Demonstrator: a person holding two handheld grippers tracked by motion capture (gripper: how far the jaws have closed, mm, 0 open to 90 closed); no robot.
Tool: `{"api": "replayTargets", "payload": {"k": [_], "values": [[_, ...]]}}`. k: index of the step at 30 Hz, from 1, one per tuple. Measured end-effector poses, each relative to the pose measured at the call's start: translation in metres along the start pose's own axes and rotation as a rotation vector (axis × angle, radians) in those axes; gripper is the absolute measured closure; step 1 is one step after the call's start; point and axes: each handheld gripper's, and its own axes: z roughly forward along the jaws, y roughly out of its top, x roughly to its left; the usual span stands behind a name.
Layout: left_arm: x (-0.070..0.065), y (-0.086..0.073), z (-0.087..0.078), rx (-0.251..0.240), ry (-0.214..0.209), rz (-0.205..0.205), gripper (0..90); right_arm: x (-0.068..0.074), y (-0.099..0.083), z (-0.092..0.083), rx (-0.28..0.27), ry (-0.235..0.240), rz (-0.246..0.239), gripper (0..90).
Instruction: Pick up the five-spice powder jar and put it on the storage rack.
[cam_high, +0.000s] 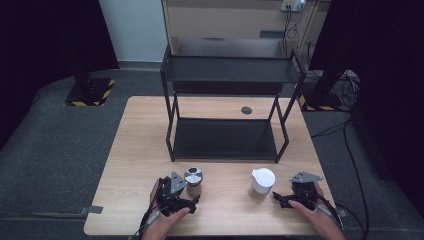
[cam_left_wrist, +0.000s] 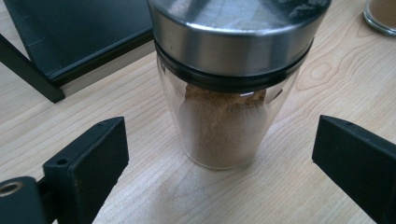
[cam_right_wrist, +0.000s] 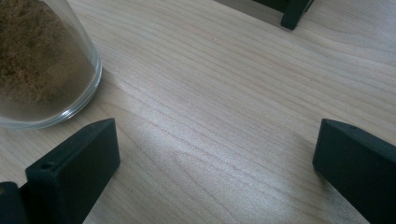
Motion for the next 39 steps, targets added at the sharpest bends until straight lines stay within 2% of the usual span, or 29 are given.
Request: {"api": "replayTargets", "payload": {"k": [7, 12, 18, 23, 30, 35, 39], "values": [[-0.003, -0.001, 0.005, -0.027, 0.009, 0.026, 3.0, 0.0, 0.0, 0.0, 0.0, 0.0, 0.0, 1.4], [0.002, -0.002, 0.012, -0.027, -0.021, 0.007, 2.9, 0.0, 0.0, 0.0, 0.0, 0.0, 0.0, 1.4], [0.001, -0.001, 0.02, -0.024, -0.023, 0.032, 3.1, 0.0, 0.0, 0.0, 0.0, 0.0, 0.001, 1.4], [0.005, -0.001, 0.021, -0.044, -0.036, -0.008, 3.8, 0.0, 0.0, 0.0, 0.0, 0.0, 0.001, 1.4], [0.002, 0.003, 0.028, -0.022, -0.027, 0.003, 4.6, 0.0, 0.0, 0.0, 0.0, 0.0, 0.001, 1.4], [0.005, 0.002, 0.029, -0.022, -0.024, -0.007, 8.8, 0.0, 0.0, 0.0, 0.0, 0.0, 0.0, 1.4], [0.008, 0.001, 0.029, -0.033, -0.037, -0.005, 15.2, 0.0, 0.0, 0.0, 0.0, 0.0, 0.0, 1.4]]}}
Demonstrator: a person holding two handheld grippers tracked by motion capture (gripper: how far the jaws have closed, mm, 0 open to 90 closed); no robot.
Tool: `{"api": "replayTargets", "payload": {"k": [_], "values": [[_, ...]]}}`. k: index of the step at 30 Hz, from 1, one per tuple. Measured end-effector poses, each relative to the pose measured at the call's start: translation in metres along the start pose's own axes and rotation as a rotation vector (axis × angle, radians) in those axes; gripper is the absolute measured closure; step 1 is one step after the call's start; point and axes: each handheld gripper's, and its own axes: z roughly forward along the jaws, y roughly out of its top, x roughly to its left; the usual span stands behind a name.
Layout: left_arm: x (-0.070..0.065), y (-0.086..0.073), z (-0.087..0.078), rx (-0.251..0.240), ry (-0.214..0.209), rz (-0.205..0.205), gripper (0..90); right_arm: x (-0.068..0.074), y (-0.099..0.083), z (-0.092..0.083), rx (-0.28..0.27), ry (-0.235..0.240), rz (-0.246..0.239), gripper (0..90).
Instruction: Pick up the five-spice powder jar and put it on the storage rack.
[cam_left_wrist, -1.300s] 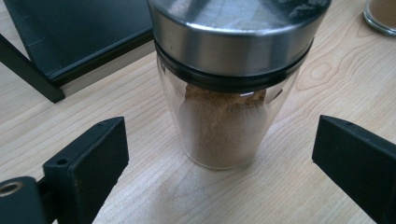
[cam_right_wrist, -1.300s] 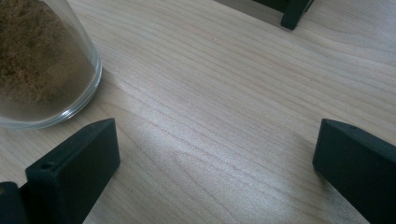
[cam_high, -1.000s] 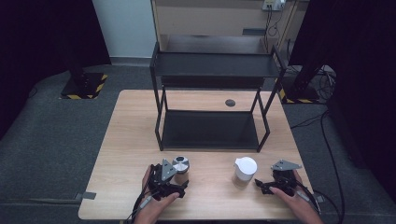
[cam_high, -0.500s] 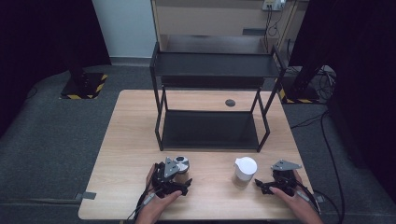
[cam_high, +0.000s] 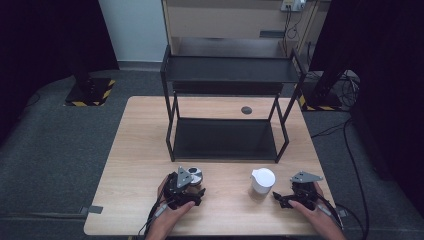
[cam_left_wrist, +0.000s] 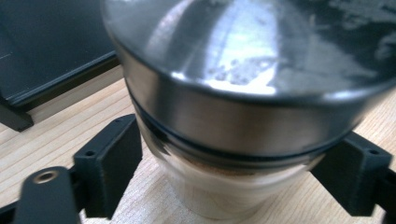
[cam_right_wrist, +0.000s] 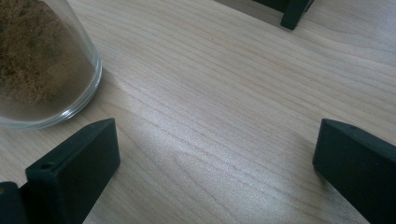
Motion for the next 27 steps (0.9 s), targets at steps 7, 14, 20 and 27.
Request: {"api": "replayTargets", "payload": {"k": [7, 14, 20, 27], "values": [[-0.001, 0.002, 0.004, -0.007, -0.004, -0.012, 17.2, 0.0, 0.0, 0.0, 0.0, 0.0, 0.0, 1.4], [0.0, 0.0, 0.002, -0.02, -0.004, -0.006, 29.9, 0.0, 0.0, 0.0, 0.0, 0.0, 0.0, 1.4], [-0.002, 0.001, 0.001, -0.018, 0.002, 0.009, 30.4, 0.0, 0.0, 0.0, 0.0, 0.0, 0.0, 1.4], [-0.011, 0.006, -0.007, -0.031, 0.029, 0.025, 30.5, 0.0, 0.0, 0.0, 0.0, 0.0, 0.0, 1.4]]}}
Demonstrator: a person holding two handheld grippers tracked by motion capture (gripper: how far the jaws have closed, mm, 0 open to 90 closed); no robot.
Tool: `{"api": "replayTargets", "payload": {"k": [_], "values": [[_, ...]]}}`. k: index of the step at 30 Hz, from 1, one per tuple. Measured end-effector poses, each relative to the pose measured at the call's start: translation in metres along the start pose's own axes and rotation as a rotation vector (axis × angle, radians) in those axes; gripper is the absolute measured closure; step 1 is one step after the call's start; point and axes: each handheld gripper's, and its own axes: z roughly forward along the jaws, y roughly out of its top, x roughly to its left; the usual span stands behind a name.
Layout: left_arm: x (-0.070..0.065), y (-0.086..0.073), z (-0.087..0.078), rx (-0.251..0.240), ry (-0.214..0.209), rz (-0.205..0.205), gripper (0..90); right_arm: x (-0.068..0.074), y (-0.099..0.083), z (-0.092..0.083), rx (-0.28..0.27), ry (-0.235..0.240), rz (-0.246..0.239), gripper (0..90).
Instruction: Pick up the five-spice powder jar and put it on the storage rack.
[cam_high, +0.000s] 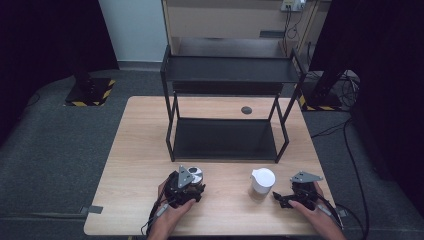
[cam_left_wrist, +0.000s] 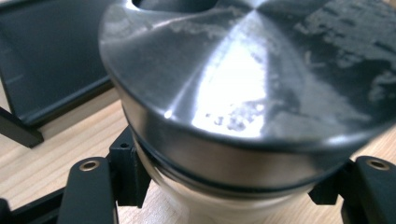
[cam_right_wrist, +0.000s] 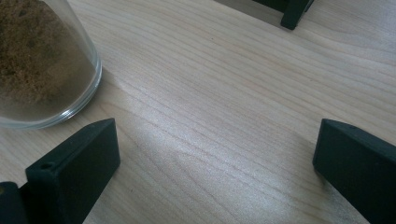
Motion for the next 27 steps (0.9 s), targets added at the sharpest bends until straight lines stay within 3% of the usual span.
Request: {"api": "replayTargets", "payload": {"k": [6, 17, 27], "values": [[-0.007, 0.009, -0.001, 0.027, 0.01, 0.015, 30.5, 0.0, 0.0, 0.0, 0.0, 0.0, 0.0, 1.4], [0.007, 0.034, 0.004, -0.033, 0.032, -0.037, 30.6, 0.0, 0.0, 0.0, 0.0, 0.0, 0.0, 1.4], [0.019, 0.053, 0.015, -0.015, 0.065, -0.052, 30.6, 0.0, 0.0, 0.0, 0.0, 0.0, 0.0, 1.4]]}}
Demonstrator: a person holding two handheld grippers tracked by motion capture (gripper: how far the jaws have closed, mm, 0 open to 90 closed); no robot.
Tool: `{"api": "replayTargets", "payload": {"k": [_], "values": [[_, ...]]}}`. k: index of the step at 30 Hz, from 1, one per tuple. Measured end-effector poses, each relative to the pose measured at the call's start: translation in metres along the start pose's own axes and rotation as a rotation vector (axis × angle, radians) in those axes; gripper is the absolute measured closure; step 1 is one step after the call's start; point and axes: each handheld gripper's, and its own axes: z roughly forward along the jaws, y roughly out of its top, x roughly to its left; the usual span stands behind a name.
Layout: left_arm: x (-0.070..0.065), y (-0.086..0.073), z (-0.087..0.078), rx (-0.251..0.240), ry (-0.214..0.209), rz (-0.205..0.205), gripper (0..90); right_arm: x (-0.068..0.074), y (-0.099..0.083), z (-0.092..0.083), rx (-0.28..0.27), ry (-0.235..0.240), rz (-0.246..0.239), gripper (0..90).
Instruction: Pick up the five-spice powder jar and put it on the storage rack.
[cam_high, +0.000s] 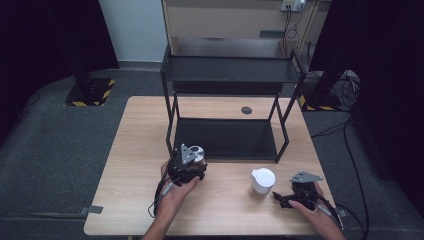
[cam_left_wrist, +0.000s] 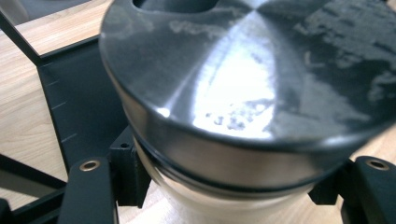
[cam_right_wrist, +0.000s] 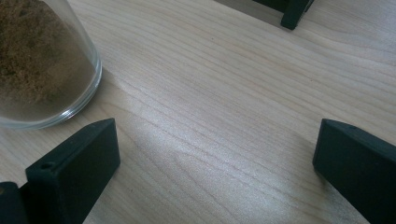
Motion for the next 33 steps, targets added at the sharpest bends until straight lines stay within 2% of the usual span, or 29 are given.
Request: {"api": "replayTargets", "payload": {"k": [3, 7, 9, 10, 22, 25, 33], "values": [[0.005, 0.005, 0.002, -0.002, 0.009, -0.014, 30.6, 0.0, 0.0, 0.0, 0.0, 0.0, 0.0, 1.4], [0.008, 0.015, 0.002, 0.002, 0.027, 0.0, 30.6, 0.0, 0.0, 0.0, 0.0, 0.0, 0.0, 1.4], [0.011, 0.019, 0.001, -0.008, 0.029, -0.01, 30.6, 0.0, 0.0, 0.0, 0.0, 0.0, 0.0, 1.4], [0.013, 0.026, -0.001, -0.009, 0.034, -0.006, 30.6, 0.0, 0.0, 0.0, 0.0, 0.0, 0.0, 1.4], [0.017, 0.061, -0.006, -0.027, 0.047, -0.003, 30.6, 0.0, 0.0, 0.0, 0.0, 0.0, 0.001, 1.3], [0.018, 0.075, -0.009, -0.027, 0.054, 0.002, 30.6, 0.0, 0.0, 0.0, 0.0, -0.001, 0.002, 1.3], [0.019, 0.095, -0.015, -0.027, 0.067, 0.009, 30.6, 0.0, 0.0, 0.0, 0.0, -0.001, 0.002, 1.3]]}}
